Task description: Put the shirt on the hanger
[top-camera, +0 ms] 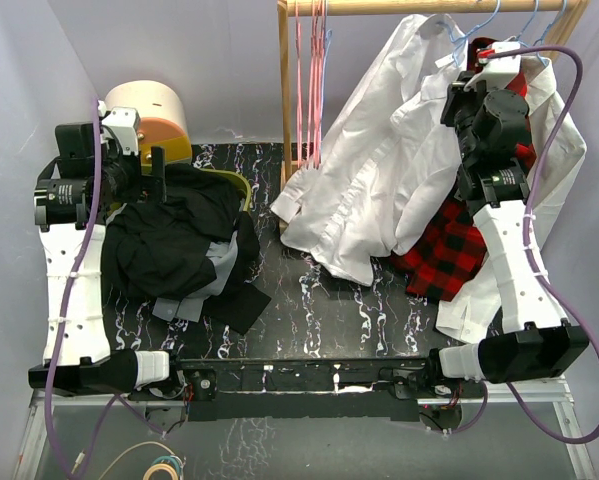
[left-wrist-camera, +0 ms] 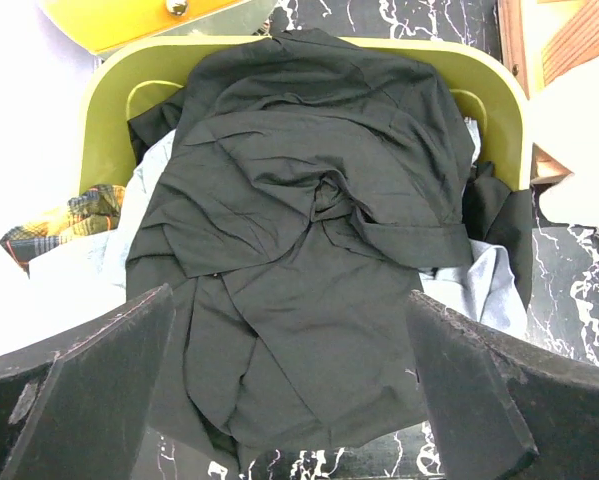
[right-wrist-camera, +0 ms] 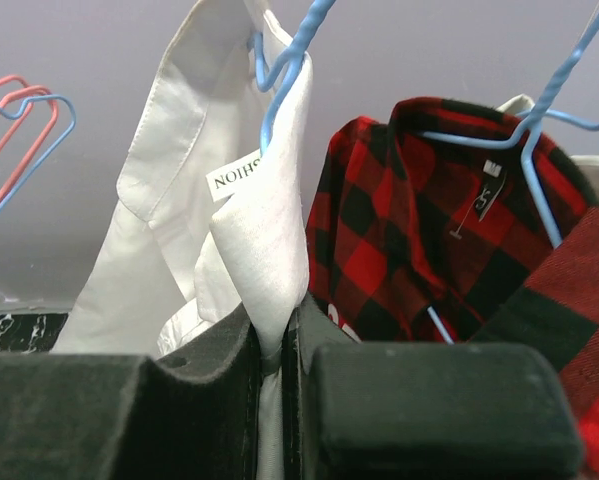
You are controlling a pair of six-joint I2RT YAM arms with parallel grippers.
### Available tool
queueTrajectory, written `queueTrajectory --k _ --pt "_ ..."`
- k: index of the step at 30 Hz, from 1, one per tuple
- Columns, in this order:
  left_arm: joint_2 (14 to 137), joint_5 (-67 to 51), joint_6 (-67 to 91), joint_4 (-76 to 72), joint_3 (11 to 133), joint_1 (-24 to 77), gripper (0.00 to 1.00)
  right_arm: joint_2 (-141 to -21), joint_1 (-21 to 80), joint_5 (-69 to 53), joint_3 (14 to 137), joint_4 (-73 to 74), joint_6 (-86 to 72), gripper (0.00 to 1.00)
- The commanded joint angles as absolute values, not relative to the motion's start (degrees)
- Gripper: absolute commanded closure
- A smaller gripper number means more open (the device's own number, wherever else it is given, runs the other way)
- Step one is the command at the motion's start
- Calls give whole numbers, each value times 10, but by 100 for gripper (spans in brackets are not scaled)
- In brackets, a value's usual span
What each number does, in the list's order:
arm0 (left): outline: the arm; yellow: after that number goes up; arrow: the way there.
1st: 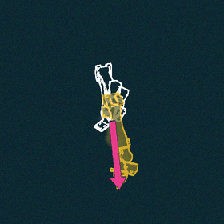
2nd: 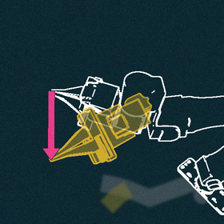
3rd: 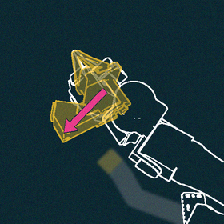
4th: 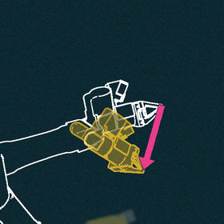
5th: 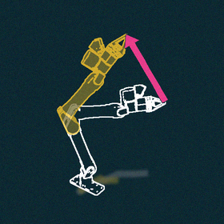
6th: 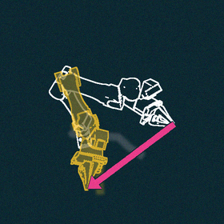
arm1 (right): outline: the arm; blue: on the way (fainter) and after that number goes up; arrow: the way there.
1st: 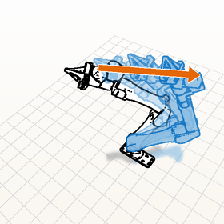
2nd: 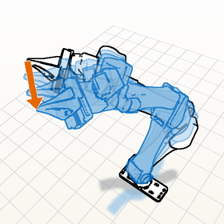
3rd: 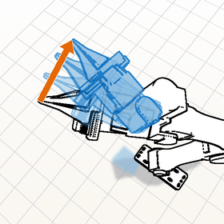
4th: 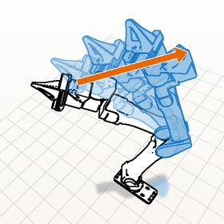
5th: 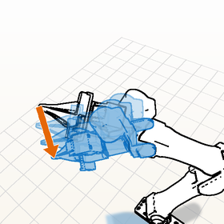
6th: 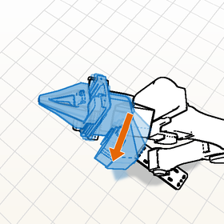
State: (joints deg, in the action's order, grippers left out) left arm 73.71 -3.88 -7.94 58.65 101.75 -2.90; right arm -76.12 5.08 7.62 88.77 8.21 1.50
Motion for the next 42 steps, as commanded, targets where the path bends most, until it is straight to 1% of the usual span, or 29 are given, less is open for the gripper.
queueTrajectory --k 1,12,16,31,42 --pt "730 -23 -58 576 1043 -32 3 -759 34 60 943 -13 25 92" --pt "742 -14 -60 564 1034 -33 3 -831 9 -9 1009 2 14 92" --pt "747 -16 -63 562 1036 -33 3 -846 8 -34 1011 5 -2 92" --pt "754 -22 -65 562 1029 -33 3 -767 7 -52 839 -22 -24 92" --pt "751 -25 -67 564 1025 -33 3 -747 4 -55 809 -24 -24 92"
